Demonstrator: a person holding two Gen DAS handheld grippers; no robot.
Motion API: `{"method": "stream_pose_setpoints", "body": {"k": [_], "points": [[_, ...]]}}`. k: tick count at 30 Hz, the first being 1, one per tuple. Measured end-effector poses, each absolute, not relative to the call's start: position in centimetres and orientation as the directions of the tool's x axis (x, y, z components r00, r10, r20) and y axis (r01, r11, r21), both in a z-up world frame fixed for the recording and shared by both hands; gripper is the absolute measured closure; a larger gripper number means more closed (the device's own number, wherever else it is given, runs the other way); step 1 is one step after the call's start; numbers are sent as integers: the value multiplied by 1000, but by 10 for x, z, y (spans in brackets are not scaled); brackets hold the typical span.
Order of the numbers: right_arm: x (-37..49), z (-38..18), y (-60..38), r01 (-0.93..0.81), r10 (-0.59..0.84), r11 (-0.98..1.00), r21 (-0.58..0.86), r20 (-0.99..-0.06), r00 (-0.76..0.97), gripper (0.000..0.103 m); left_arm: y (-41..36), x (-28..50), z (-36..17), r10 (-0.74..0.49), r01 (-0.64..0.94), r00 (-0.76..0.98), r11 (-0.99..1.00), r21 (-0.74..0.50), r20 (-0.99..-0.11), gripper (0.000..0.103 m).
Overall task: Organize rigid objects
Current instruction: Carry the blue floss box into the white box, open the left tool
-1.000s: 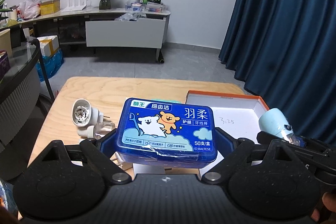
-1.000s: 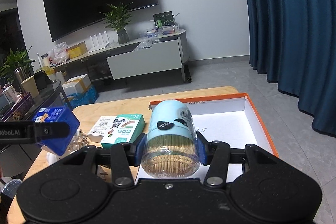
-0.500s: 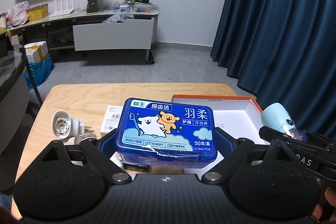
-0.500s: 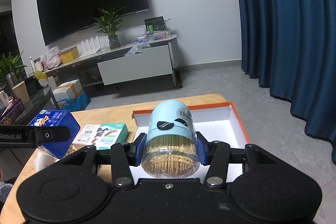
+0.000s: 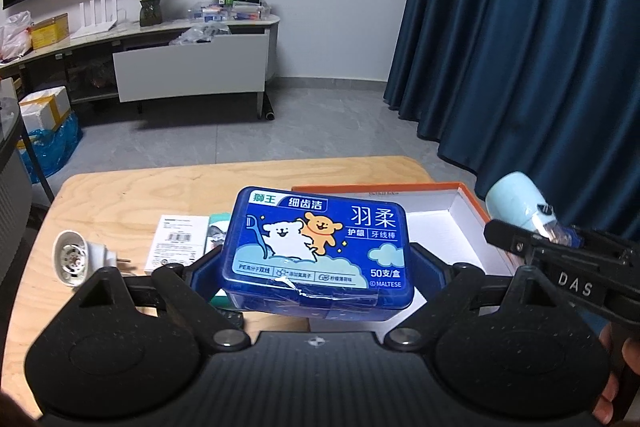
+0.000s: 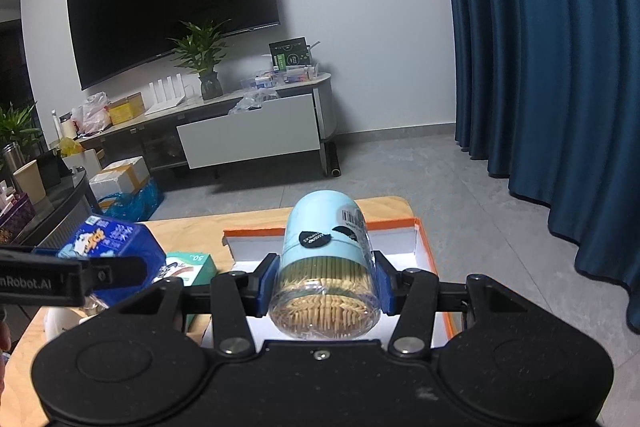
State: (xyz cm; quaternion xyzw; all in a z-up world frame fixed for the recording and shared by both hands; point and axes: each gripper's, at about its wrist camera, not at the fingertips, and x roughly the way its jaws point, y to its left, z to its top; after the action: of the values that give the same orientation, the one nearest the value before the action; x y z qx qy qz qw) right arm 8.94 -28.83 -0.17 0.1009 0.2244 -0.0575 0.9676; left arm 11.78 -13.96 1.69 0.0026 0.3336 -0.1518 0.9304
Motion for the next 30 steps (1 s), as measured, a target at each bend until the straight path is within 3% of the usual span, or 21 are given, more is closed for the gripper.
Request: {"method": "stream_pose_setpoints", "body": {"k": [25,26,28,30], "points": [[154,-20,-314,165,-73,978,128,-530,845,44,-177,164,-12,-306,325,674,940,-102,-672,9],[157,-22,-316,170,-75,977,130,-535,841,46,-179,166,-12,-305,325,674,940,-101,-673,9],[163,-25,-319,177,-82,976,127,-539,838,76,-182,170,-14,-304,328,673,940,-97,-674,9],[165,-26,-323,191,-101,975,114,-537,837,82,-187,173,-17,-298,325,668,941,-92,-682,9]]}}
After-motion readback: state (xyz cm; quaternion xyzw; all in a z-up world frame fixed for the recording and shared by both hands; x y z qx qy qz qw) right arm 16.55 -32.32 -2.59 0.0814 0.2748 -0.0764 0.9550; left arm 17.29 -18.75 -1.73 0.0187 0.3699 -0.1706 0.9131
